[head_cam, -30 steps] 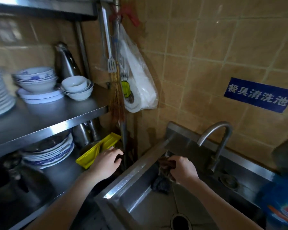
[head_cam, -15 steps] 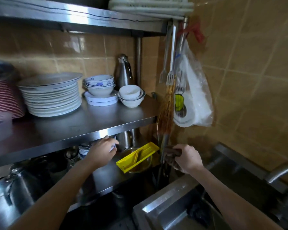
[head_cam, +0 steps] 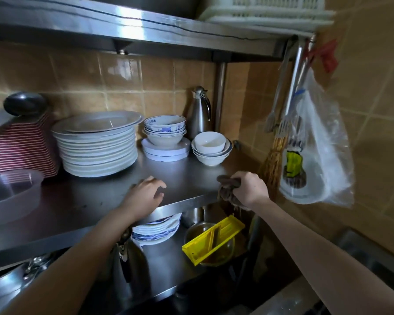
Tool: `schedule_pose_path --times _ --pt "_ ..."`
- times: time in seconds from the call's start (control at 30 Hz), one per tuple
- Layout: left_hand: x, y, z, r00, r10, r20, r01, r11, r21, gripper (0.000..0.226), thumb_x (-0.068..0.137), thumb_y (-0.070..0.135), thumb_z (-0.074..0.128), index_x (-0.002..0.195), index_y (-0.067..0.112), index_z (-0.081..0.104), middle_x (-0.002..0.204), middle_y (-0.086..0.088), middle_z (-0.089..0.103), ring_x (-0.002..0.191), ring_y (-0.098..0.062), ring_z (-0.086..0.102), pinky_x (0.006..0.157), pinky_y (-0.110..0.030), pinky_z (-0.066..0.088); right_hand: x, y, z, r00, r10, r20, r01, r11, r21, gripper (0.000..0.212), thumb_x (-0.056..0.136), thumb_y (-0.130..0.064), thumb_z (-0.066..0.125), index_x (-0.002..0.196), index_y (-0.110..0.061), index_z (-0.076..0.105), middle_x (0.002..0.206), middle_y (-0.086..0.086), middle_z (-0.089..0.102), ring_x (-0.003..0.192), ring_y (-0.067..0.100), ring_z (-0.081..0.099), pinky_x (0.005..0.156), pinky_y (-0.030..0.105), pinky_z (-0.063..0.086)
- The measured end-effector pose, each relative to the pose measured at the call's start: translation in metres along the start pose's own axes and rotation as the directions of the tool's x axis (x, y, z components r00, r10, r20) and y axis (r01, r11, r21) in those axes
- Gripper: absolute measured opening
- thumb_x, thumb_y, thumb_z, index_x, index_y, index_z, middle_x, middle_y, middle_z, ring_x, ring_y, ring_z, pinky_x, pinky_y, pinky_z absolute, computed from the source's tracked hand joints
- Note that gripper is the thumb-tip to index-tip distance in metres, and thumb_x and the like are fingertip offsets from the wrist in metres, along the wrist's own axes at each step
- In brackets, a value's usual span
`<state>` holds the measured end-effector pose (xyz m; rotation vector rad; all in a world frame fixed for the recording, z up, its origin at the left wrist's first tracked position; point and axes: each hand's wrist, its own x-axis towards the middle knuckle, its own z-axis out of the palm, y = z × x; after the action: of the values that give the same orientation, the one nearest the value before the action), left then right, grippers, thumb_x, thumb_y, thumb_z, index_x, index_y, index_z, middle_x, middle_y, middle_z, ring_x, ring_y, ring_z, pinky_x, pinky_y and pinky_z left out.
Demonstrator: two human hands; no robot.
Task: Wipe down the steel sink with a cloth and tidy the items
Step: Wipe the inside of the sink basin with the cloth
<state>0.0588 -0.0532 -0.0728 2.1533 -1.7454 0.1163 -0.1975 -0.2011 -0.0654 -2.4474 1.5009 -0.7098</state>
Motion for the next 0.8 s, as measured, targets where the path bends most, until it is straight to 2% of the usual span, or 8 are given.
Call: schedule_pose_path --times 0.1,0.23,0.4,0.5,0.63,0.8 --pt "0.018 -0.017 -0.001 1.0 0.004 0.002 -0.004 1.0 0.013 0.029 0.091 0.027 0.049 0.119 0.024 0.056 0.125 -0.001 0.053 0.116 -0.022 0.05 0.098 -0.035 0.039 0.033 -0.015 0.01 1.0 0.014 -0.025 -0.014 1.0 -0.023 0.035 0.075 -0.013 0.057 0.103 -0.032 0.066 0.1 0.002 0.069 0.096 0.029 0.063 0.073 0.031 0.048" --pt "0.033 -0.038 0.004 1.0 0.008 0.022 -0.008 1.0 -0.015 0.03 0.091 0.025 0.048 0.12 0.022 0.055 0.126 -0.002 0.052 0.115 -0.022 0.051 0.096 -0.034 0.04 0.065 -0.026 0.03 0.999 0.021 -0.041 -0.024 0.998 -0.062 0.029 0.076 -0.012 0.058 0.099 -0.029 0.066 0.094 0.001 0.069 0.09 0.028 0.063 0.066 0.028 0.043" --pt "0.044 -0.063 0.013 0.997 -0.007 0.081 0.007 1.0 -0.004 0.043 0.089 0.039 0.033 0.124 0.023 0.053 0.129 -0.001 0.051 0.118 -0.019 0.049 0.098 -0.033 0.038 0.09 -0.032 0.051 0.999 0.026 -0.022 -0.029 0.992 -0.122 0.029 0.079 -0.014 0.056 0.103 -0.026 0.064 0.097 0.003 0.068 0.089 0.028 0.063 0.068 0.032 0.049" --pt "0.047 -0.073 0.02 0.998 -0.016 0.063 0.016 1.0 -0.004 0.032 0.092 0.028 0.046 0.122 0.023 0.054 0.129 0.0 0.052 0.119 -0.019 0.049 0.098 -0.034 0.038 0.097 -0.031 0.06 0.999 0.029 -0.024 -0.032 0.99 -0.139 0.031 0.079 -0.012 0.055 0.106 -0.026 0.063 0.098 0.005 0.068 0.09 0.029 0.063 0.066 0.03 0.045" --pt "0.046 -0.078 0.024 0.998 -0.027 0.057 0.028 1.0 -0.008 0.031 0.091 0.027 0.049 0.121 0.023 0.055 0.127 0.0 0.054 0.118 -0.02 0.05 0.098 -0.034 0.038 0.097 -0.029 0.068 0.998 0.03 0.047 -0.023 0.991 -0.134 0.038 0.079 -0.01 0.06 0.114 -0.025 0.062 0.104 0.005 0.068 0.095 0.027 0.062 0.068 0.031 0.047" --pt "0.04 -0.074 0.027 0.999 -0.007 0.035 0.007 1.0 -0.003 0.03 0.091 0.026 0.048 0.121 0.024 0.054 0.126 0.001 0.054 0.116 -0.02 0.05 0.099 -0.035 0.038 0.088 -0.027 0.06 1.0 -0.021 -0.001 0.021 0.995 -0.094 0.038 0.082 -0.016 0.059 0.118 -0.027 0.061 0.112 0.004 0.065 0.108 0.026 0.056 0.081 0.036 0.051"
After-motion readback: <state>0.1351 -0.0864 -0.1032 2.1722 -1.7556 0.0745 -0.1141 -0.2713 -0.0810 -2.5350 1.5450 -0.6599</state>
